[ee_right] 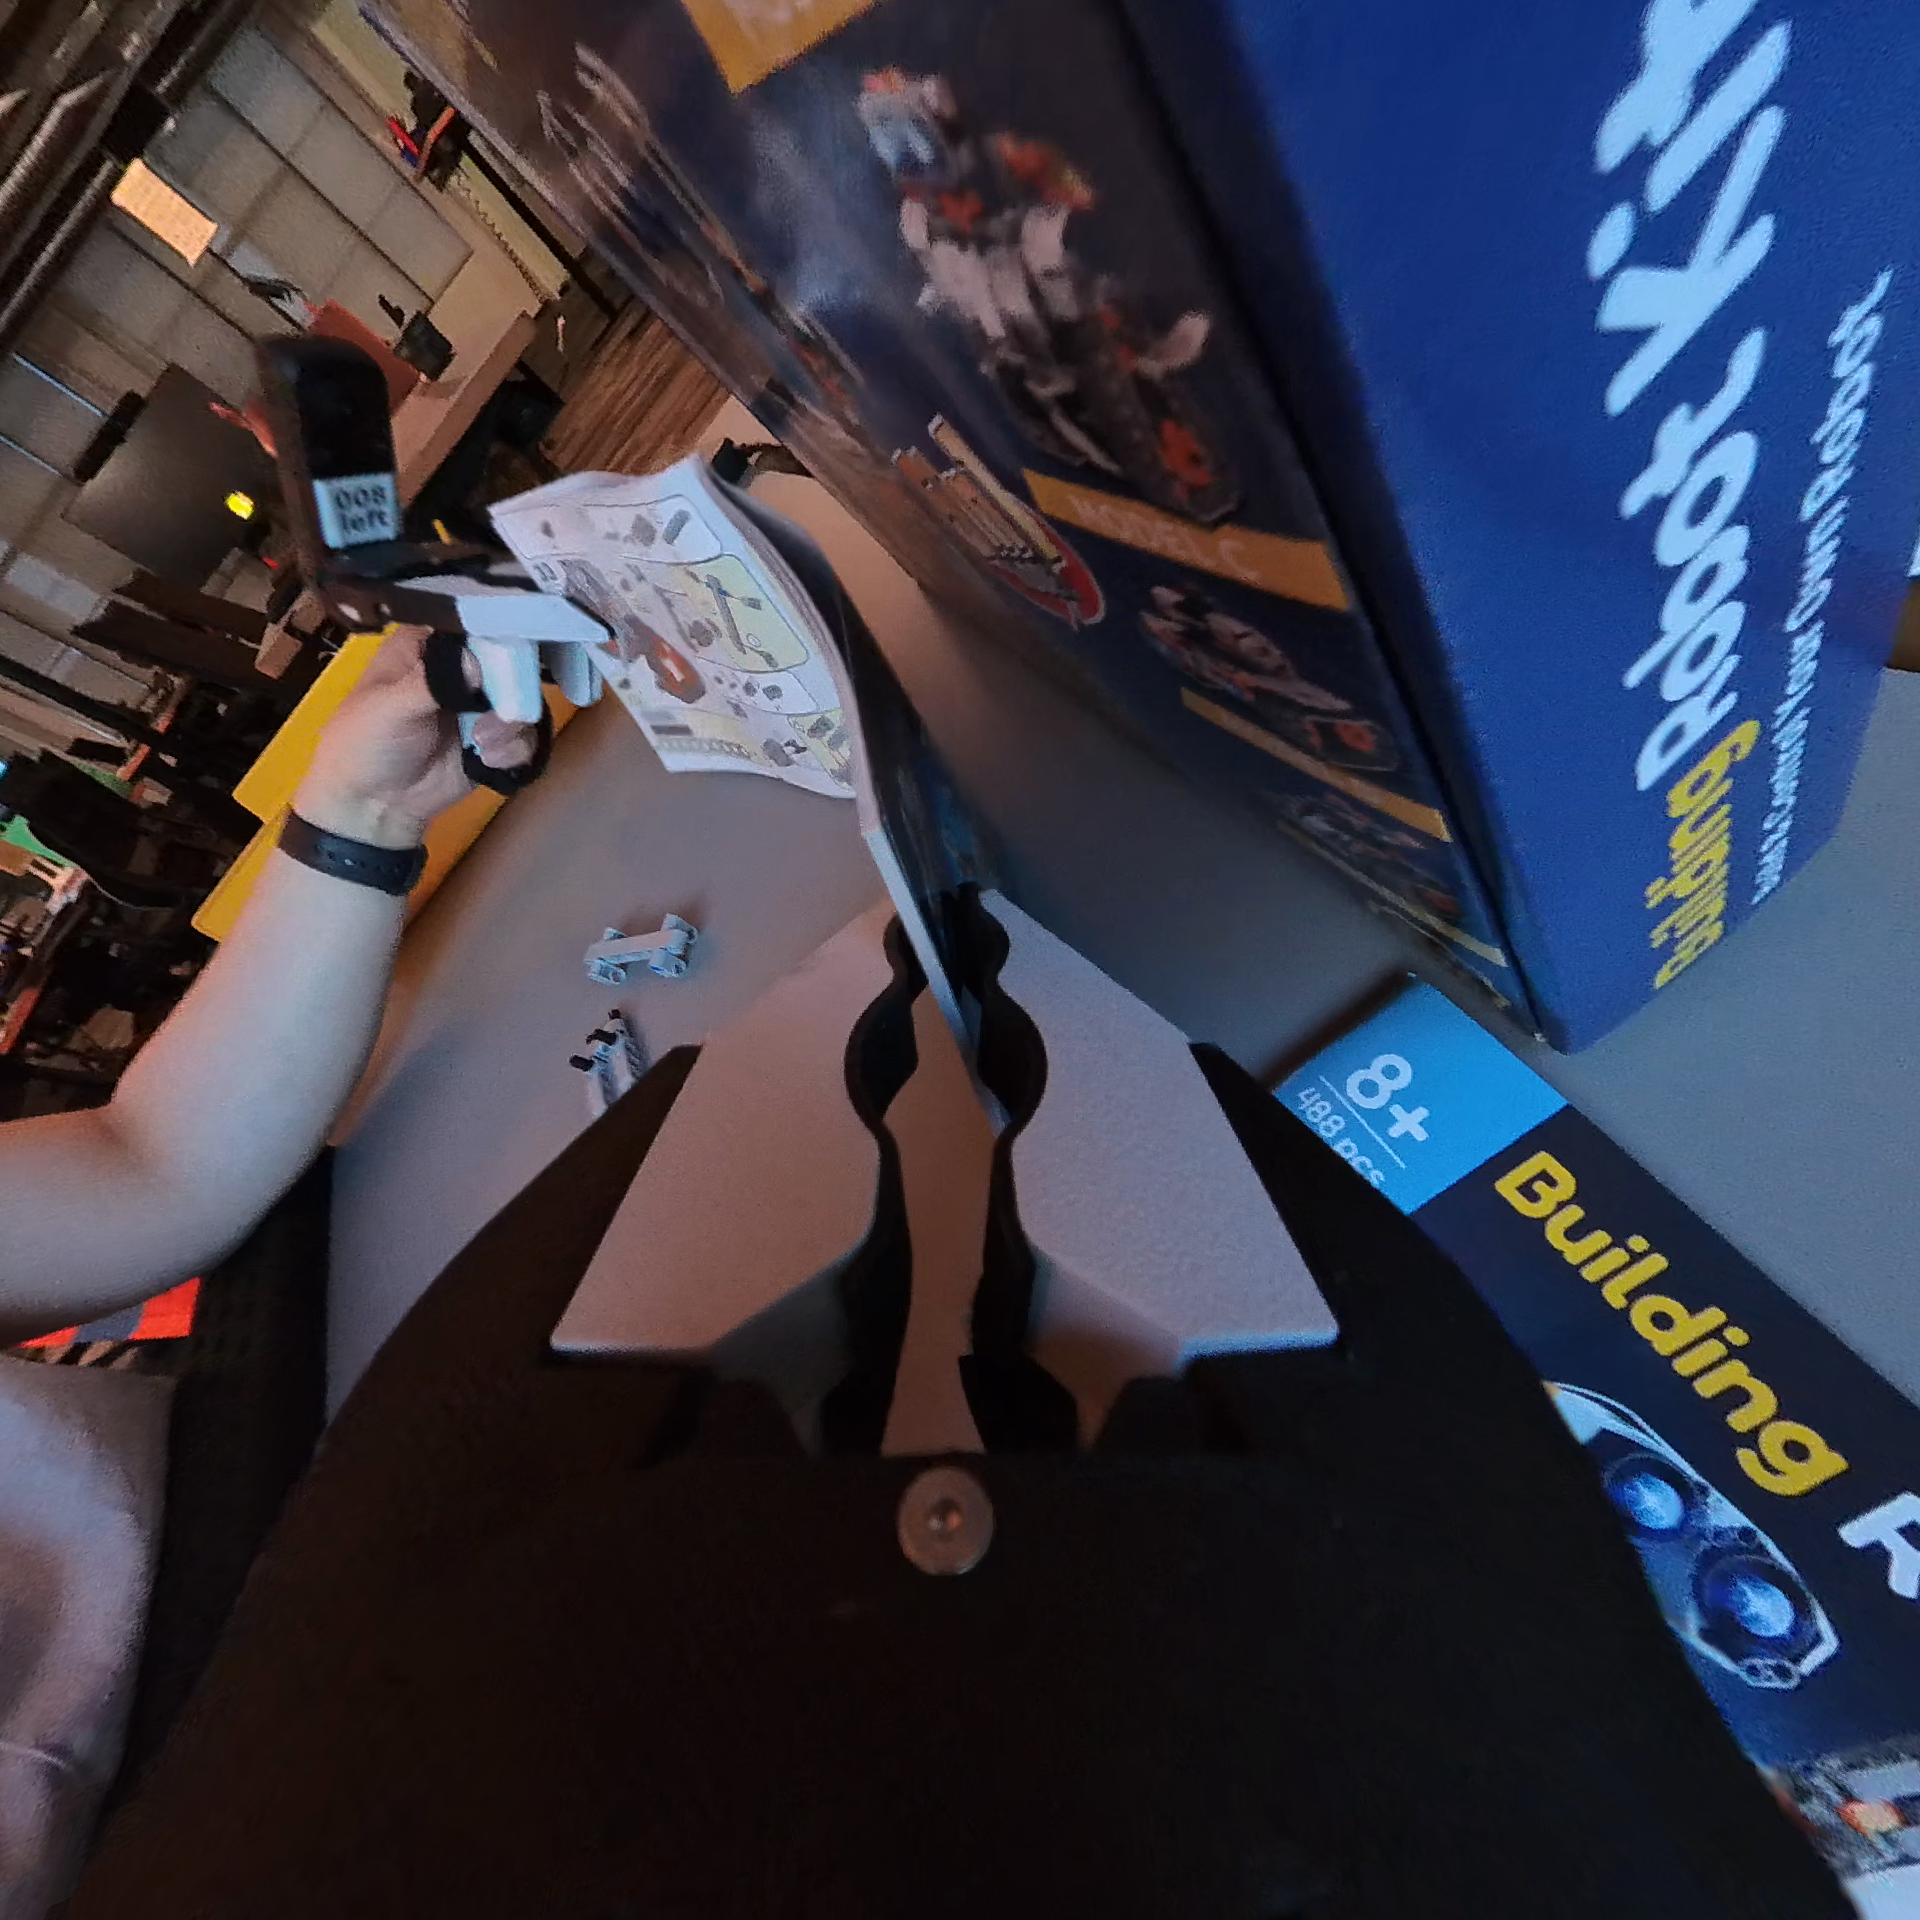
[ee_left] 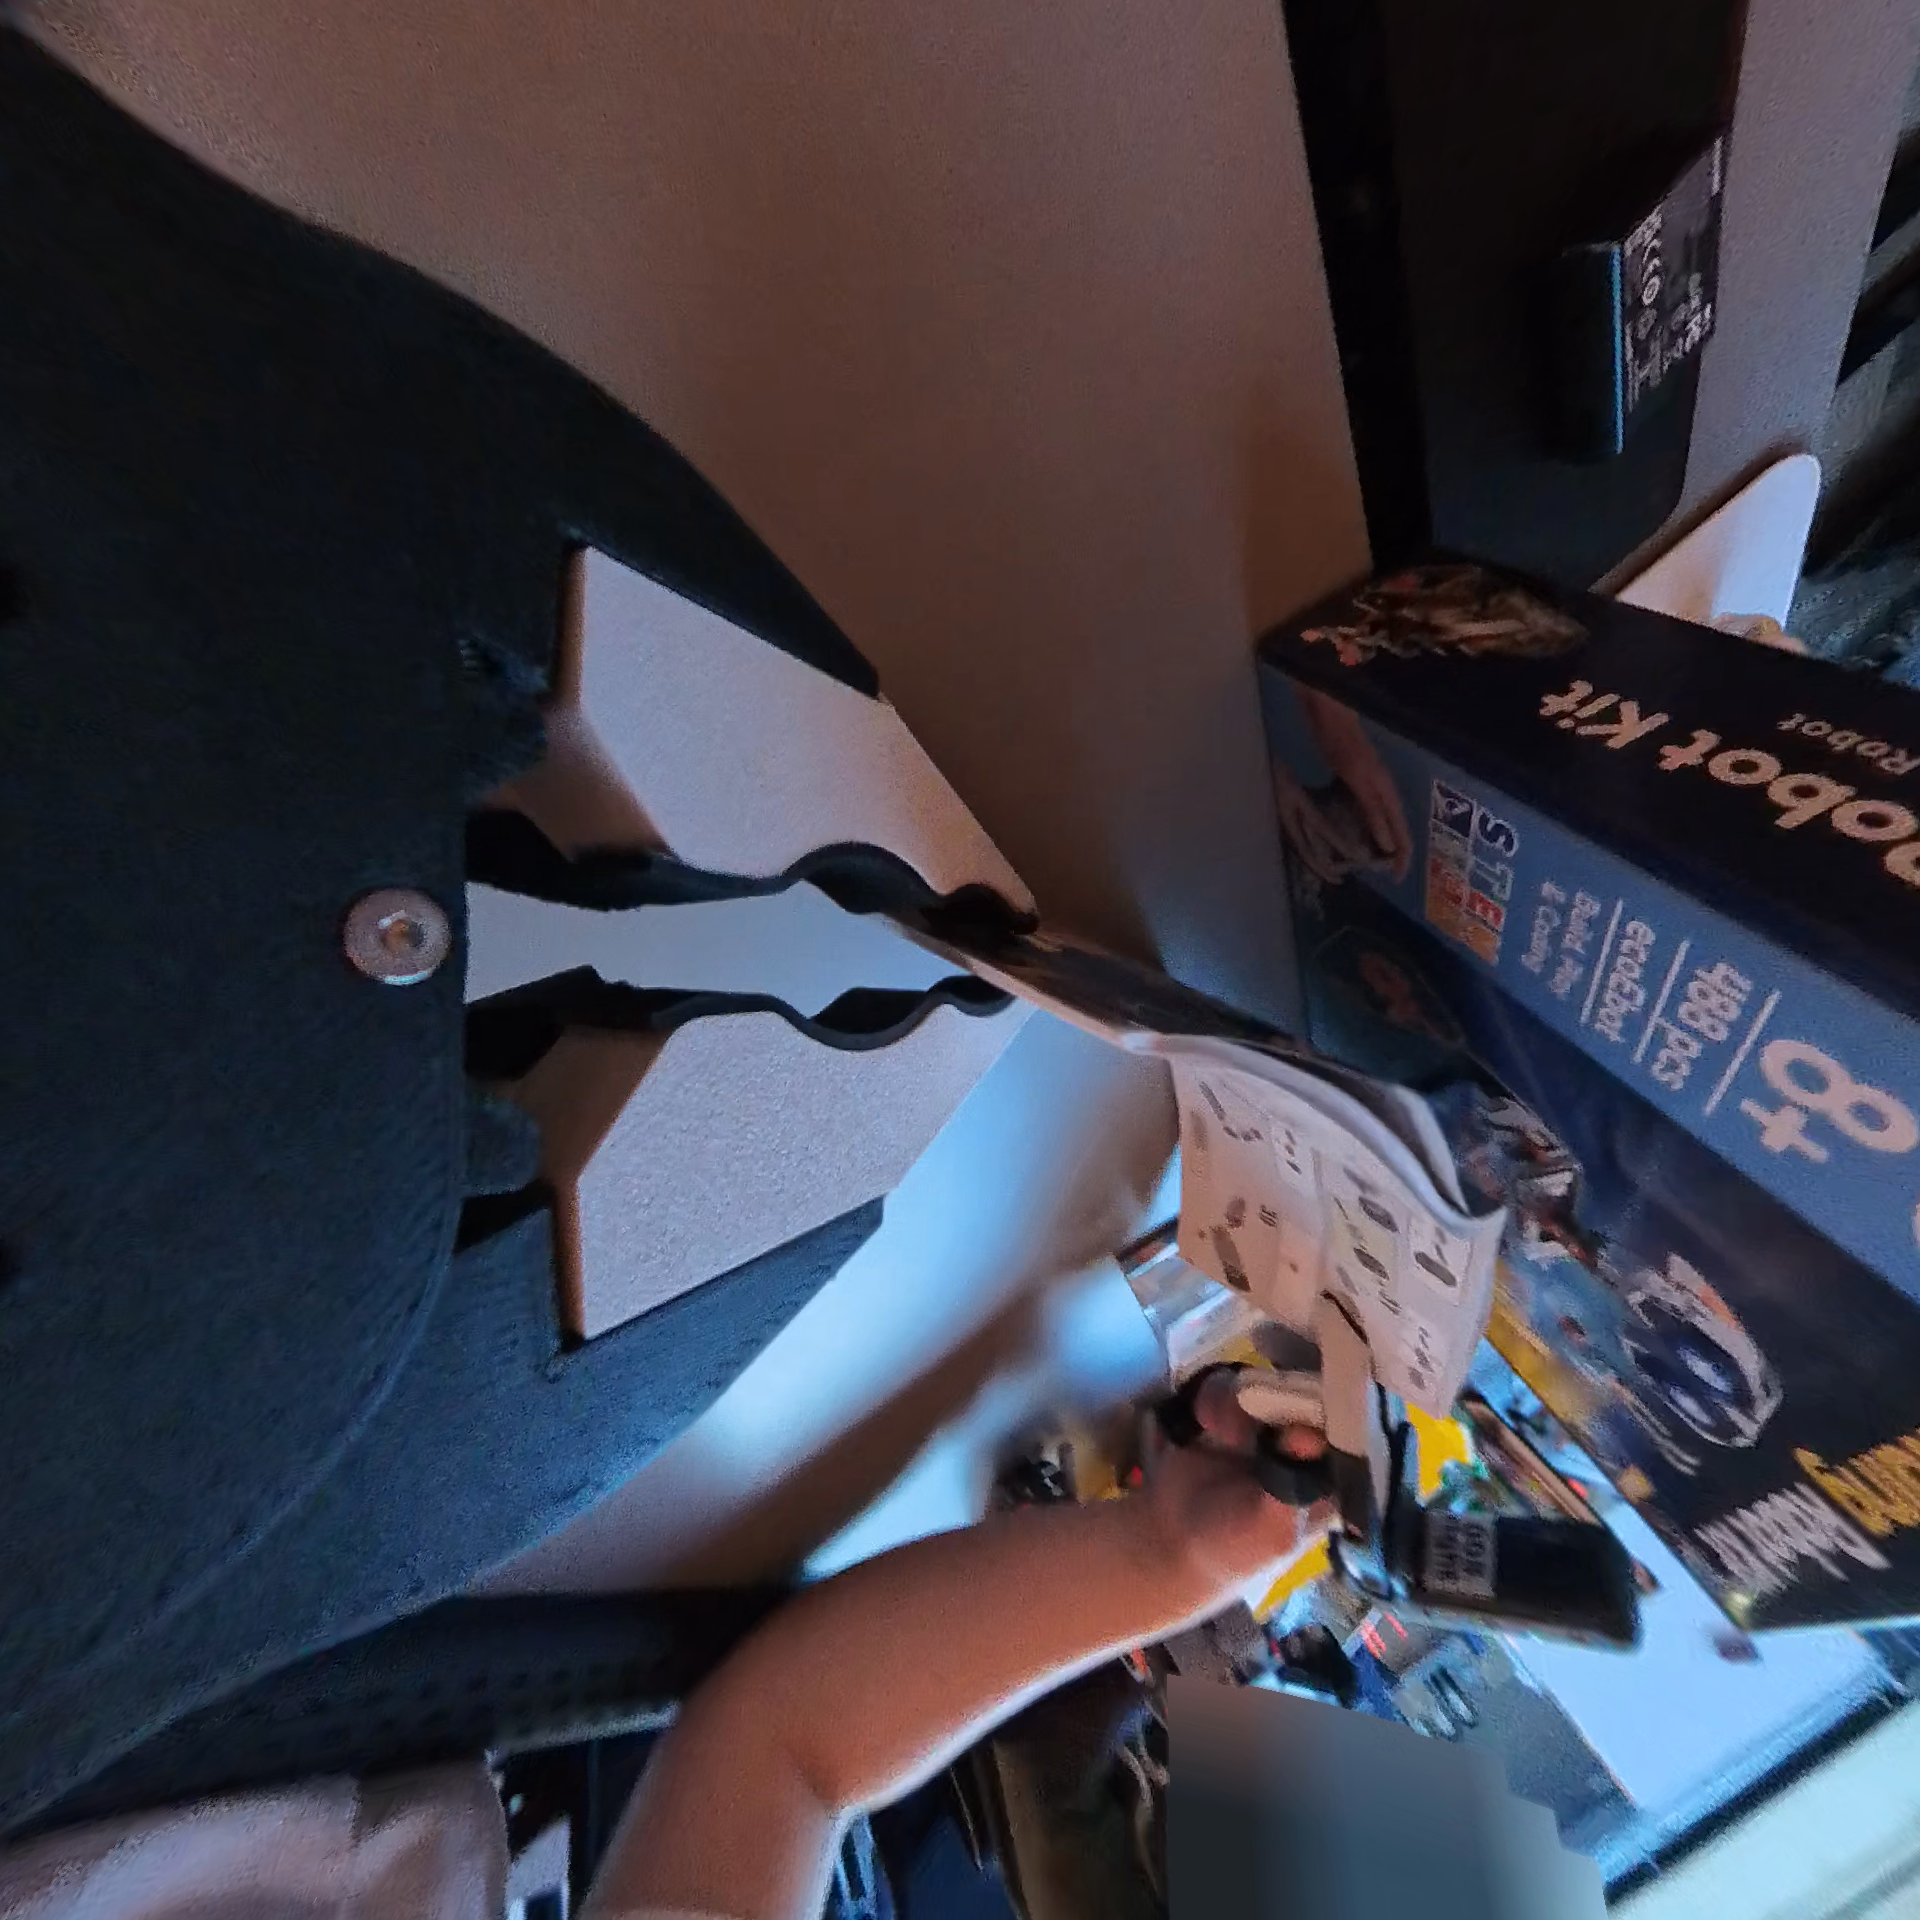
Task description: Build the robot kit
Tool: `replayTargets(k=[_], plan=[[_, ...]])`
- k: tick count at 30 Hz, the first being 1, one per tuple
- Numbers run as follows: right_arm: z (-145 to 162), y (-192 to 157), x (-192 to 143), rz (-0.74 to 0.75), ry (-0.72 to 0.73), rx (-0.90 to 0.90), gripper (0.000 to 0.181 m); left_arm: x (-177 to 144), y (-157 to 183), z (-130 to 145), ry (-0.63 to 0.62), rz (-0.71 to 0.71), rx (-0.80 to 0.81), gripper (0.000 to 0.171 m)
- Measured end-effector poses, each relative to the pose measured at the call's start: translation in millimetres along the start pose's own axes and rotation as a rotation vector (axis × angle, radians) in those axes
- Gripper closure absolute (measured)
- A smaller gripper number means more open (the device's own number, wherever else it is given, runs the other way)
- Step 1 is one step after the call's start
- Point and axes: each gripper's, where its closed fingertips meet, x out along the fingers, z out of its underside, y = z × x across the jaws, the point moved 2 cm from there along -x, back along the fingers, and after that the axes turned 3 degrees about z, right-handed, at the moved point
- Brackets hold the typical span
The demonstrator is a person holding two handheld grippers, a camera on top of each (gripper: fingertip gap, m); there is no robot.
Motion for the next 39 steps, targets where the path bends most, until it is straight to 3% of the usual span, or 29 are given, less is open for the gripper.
replayTargets(k=[5, 8, 12, 17, 22, 31, 39], plan=[[-9, -9, -1, -0.062, 0.045, 0.078, 0.175, 4, -11, -8, 0.069, -0.053, -0.083, 0.166], [-10, 3, 0, 0.006, 0.081, 0.065, 0.169, 6, -23, -7, 0.071, -0.152, -0.047, 0.152], [-12, 13, -3, 0.057, 0.112, 0.045, 0.162, 10, -23, -7, 0.065, -0.155, -0.047, 0.141], [-14, 17, -3, 0.069, 0.136, 0.052, 0.167, 12, -25, -5, 0.066, -0.143, -0.061, 0.152], [-16, 27, 0, 0.109, 0.178, 0.079, 0.159, 9, -37, -8, 0.116, -0.180, -0.121, 0.141], [-20, 35, -2, 0.198, 0.207, 0.027, 0.155, 7, -46, -6, 0.107, -0.226, -0.126, 0.144], [-23, 37, -10, 0.226, 0.226, 0.017, 0.153, 1, -46, -11, 0.117, -0.250, -0.120, 0.133]])
